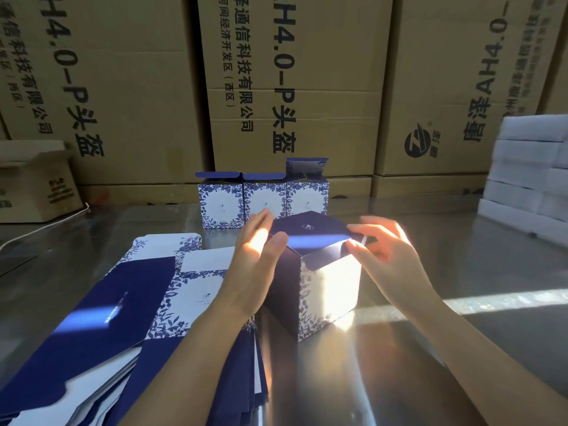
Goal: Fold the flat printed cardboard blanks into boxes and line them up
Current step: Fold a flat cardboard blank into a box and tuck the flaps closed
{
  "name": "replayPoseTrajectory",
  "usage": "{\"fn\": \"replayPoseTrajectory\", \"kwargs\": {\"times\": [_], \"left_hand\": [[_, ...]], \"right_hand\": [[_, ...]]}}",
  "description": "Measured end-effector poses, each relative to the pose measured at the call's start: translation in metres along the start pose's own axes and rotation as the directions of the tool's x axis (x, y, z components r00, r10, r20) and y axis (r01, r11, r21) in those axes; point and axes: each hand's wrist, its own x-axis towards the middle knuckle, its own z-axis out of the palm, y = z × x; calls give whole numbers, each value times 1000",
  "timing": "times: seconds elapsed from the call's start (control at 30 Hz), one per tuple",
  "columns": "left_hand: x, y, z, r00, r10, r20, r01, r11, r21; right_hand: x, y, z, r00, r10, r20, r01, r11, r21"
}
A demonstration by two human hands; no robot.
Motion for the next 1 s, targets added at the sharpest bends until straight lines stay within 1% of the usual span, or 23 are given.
{"fn": "replayPoseTrajectory", "kwargs": {"times": [0.03, 0.07, 0.13, 0.2, 0.3, 0.4, 0.53, 0.6, 0.7, 0.77, 0.87, 1.0], "left_hand": [[-2, 2, 1, 1000, 14, 25, -13, 999, -39], [-4, 4, 2, 998, 47, 37, -45, 998, -35], [-5, 8, 4, 991, 131, 32, -132, 990, 44], [-7, 9, 8, 977, 211, -9, -208, 969, 130], [-8, 10, 13, 954, 287, -85, -261, 938, 229], [-9, 12, 14, 959, 264, -107, -237, 948, 213], [-8, 12, 13, 977, 205, -63, -192, 968, 163], [-8, 13, 13, 981, 186, -61, -176, 974, 144], [-7, 13, 12, 988, 144, -62, -137, 985, 107], [-6, 13, 13, 985, 147, -89, -138, 985, 100], [-7, 15, 17, 978, 165, -128, -154, 984, 89], [-5, 14, 17, 976, 172, -135, -166, 985, 57]], "right_hand": [[0, 0, 1, 1000, -25, -6, 25, 999, -31], [0, 0, 1, 1000, -30, -2, 30, 999, -43], [0, -2, 1, 1000, -14, 13, 14, 1000, -16], [0, -5, 1, 1000, 0, 5, 0, 1000, 8], [-2, -10, 2, 999, -13, -39, 13, 1000, 16], [-4, -15, 3, 997, -32, -65, 33, 999, 16], [-5, -18, 4, 998, -24, -57, 29, 996, 80], [-4, -18, 5, 999, 8, -31, -4, 991, 137], [-2, -18, 4, 996, 63, 58, -75, 969, 235], [-1, -18, 4, 993, 84, 81, -104, 953, 284], [1, -19, 5, 992, 112, 59, -124, 954, 272], [1, -20, 6, 993, 115, 36, -120, 956, 269]]}}
